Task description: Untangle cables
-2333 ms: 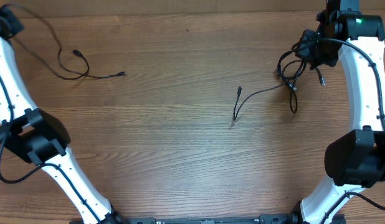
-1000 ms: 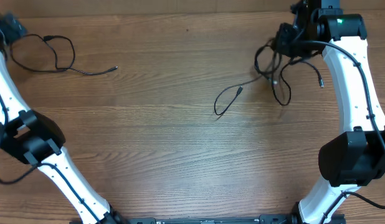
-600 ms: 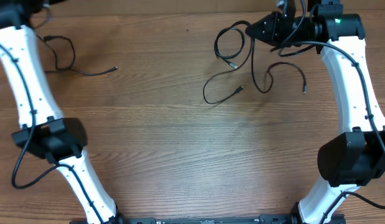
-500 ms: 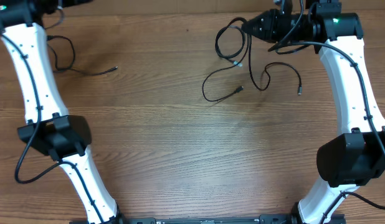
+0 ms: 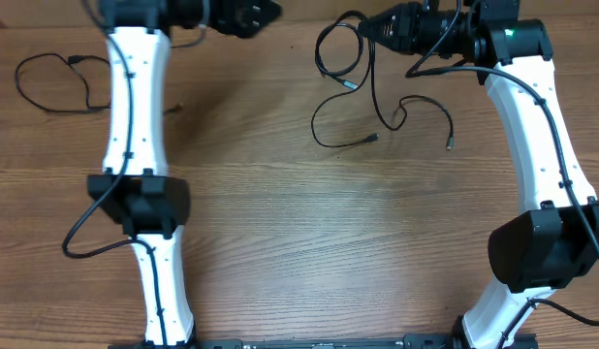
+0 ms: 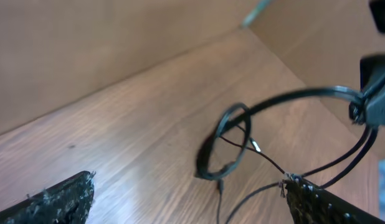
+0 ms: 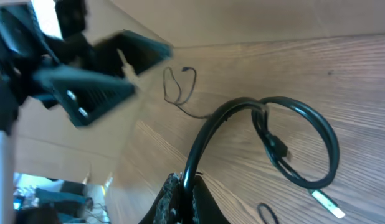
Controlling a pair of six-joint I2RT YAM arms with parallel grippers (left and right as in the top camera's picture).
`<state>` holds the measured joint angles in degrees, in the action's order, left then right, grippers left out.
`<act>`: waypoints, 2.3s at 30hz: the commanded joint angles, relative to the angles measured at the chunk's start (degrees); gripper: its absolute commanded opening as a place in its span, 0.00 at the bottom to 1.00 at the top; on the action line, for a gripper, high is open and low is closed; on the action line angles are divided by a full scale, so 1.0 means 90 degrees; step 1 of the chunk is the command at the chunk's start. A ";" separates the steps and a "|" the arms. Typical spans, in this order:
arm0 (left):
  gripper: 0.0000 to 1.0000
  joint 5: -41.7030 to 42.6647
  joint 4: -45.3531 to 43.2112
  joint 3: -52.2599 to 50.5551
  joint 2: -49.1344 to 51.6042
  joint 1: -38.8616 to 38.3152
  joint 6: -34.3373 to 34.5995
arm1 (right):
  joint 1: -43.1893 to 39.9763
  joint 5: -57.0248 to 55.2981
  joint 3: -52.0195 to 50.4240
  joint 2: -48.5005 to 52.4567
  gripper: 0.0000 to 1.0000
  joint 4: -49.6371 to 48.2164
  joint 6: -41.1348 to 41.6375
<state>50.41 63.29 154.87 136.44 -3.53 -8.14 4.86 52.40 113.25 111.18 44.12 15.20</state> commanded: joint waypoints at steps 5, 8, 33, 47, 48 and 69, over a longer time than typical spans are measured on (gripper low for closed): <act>0.96 0.0044 0.0243 -0.0032 0.0330 -0.0291 -0.0869 | 0.0007 0.0566 0.0250 -0.0189 0.04 -0.0325 0.0879; 0.95 0.0044 0.0267 -0.0041 0.0372 -0.0384 -0.1035 | 0.0007 0.0976 0.0250 -0.0189 0.04 -0.0617 0.1209; 0.17 0.0034 0.0228 -0.0083 0.0556 -0.1049 -0.1115 | 0.0007 0.2021 0.0250 -0.0185 0.04 -0.1537 0.2523; 0.04 0.0755 -0.0279 -0.0083 0.0554 -0.0877 0.0165 | 0.0029 0.0185 0.0248 -0.0185 0.04 -0.0525 0.1338; 0.04 0.0804 -0.0372 -0.0083 0.0554 -0.0862 0.0391 | 0.0046 -0.0469 0.0248 -0.0182 0.07 -0.0236 0.1037; 0.04 0.0403 -0.1416 -0.0083 0.0554 -0.0600 0.2727 | 0.0345 -0.3191 0.0255 -0.0699 0.70 0.0556 0.2176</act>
<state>56.23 51.07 154.06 140.79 -9.26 13.52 7.90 16.19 114.06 109.49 50.06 29.15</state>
